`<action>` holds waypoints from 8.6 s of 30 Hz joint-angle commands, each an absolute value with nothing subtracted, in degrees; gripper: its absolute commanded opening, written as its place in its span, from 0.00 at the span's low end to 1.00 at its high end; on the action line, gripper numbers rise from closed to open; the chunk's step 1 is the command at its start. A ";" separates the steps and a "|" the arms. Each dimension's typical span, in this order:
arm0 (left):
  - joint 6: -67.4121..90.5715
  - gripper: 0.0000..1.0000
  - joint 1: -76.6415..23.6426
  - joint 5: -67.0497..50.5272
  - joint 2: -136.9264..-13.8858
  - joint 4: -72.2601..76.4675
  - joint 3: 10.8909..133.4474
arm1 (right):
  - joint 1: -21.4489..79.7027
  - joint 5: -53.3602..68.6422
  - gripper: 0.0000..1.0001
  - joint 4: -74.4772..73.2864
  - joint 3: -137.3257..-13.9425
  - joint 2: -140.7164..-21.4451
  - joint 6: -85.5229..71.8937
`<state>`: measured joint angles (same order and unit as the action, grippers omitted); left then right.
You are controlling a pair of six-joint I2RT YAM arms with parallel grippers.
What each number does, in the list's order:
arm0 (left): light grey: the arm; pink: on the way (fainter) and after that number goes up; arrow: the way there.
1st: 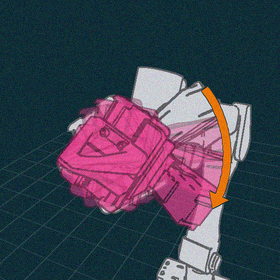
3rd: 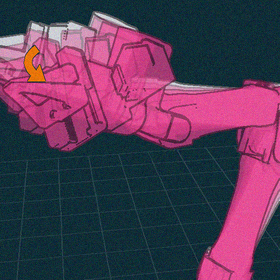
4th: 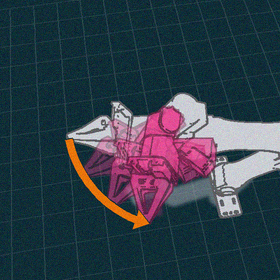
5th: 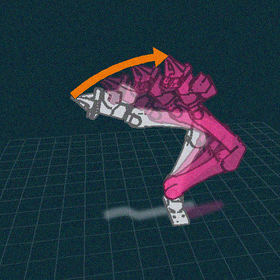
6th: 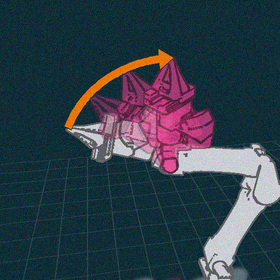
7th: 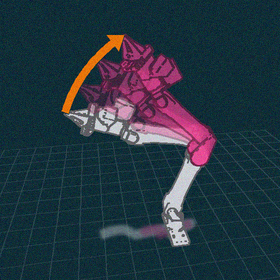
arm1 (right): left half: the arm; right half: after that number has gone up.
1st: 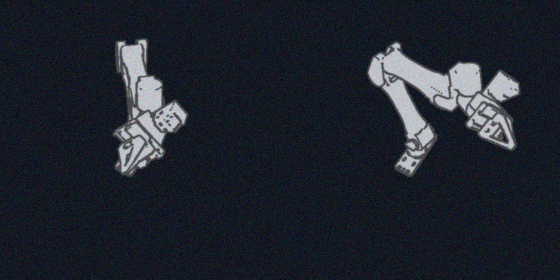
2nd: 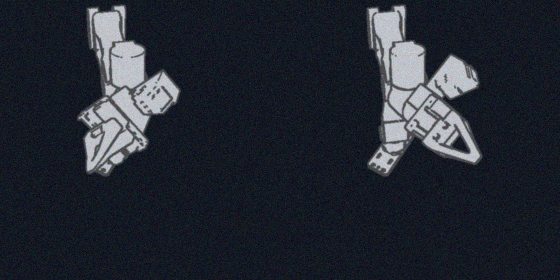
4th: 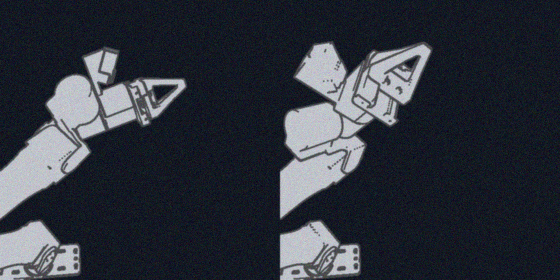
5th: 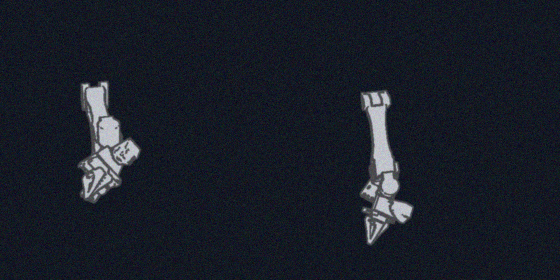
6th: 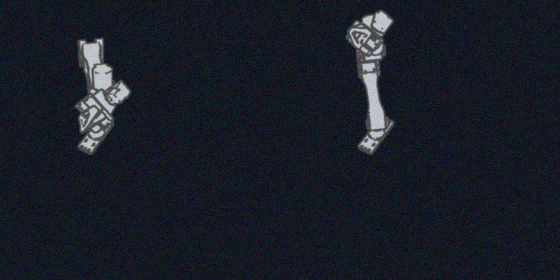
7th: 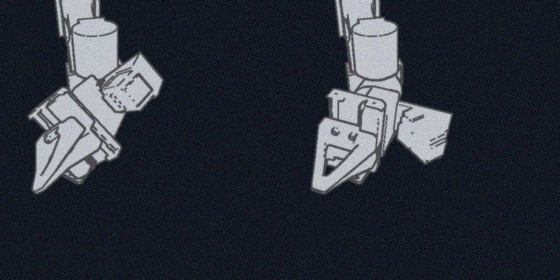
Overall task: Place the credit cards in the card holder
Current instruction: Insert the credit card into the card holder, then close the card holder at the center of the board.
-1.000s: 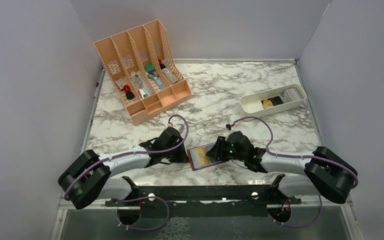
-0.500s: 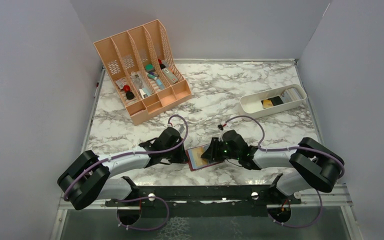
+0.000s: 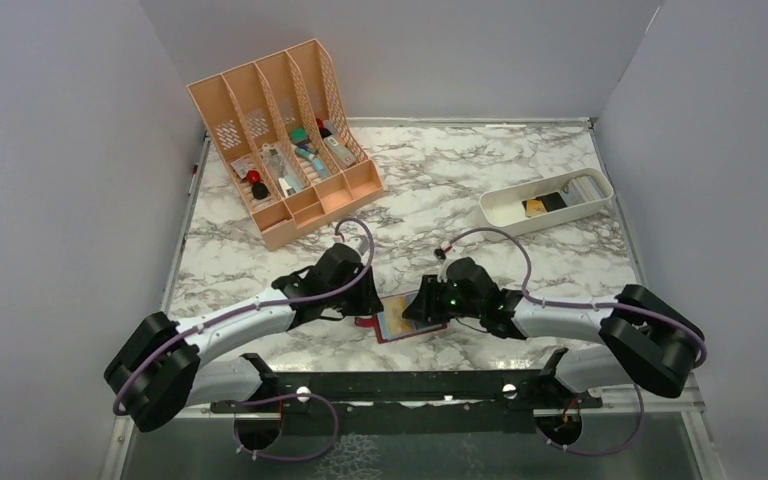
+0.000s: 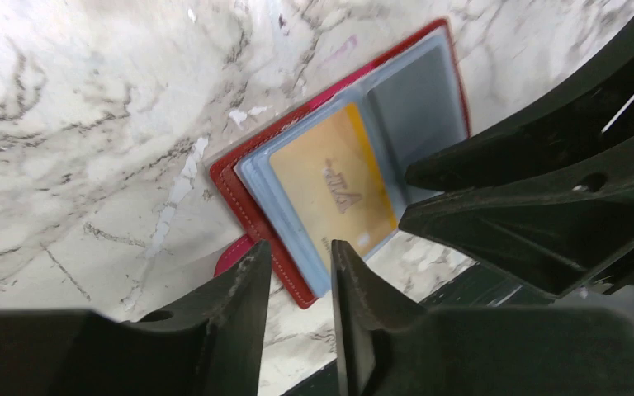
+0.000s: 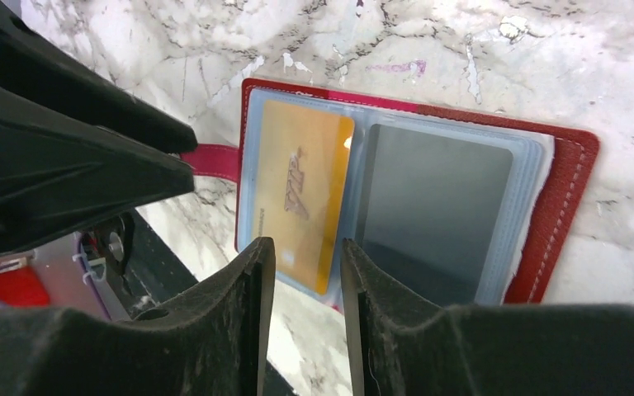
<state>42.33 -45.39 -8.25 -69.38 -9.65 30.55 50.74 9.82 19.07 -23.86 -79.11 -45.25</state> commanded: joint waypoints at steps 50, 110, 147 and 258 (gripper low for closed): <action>45.16 0.00 -44.91 -10.45 -70.23 -1.94 25.36 | 42.19 24.92 0.65 33.99 -15.58 -69.75 -60.38; 44.06 0.40 -44.44 -6.42 -62.67 -15.51 35.14 | 47.13 13.13 0.15 20.53 -26.11 -86.47 -46.01; 47.42 0.01 -43.15 -16.35 -63.64 -1.73 23.68 | 53.96 11.05 0.09 11.72 -33.19 -89.78 -44.36; 42.97 0.05 -42.36 -11.95 -76.77 -1.05 29.35 | 57.74 -1.18 0.01 5.38 -38.86 -87.38 -52.54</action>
<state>43.86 -42.44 -12.84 -77.21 -0.82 30.41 57.58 1.78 6.70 -37.43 -87.57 -53.08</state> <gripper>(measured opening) 0.050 0.015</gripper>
